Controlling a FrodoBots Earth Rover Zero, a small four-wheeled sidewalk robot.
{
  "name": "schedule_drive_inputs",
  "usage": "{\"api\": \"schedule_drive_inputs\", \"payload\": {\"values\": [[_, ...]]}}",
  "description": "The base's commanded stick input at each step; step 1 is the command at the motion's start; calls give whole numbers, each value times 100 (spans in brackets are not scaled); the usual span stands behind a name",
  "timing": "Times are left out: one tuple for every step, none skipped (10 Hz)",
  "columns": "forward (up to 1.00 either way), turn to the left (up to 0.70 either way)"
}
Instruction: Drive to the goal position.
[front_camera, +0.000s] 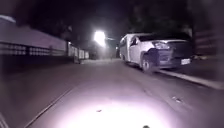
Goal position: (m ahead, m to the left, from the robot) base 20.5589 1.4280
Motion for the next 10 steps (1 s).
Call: {"api": "schedule_drive_inputs", "payload": {"values": [[70, 0], [70, 0], [70, 0], [70, 0], [70, 0], [70, 0], [70, 0], [70, 0], [70, 0], [70, 0]]}}
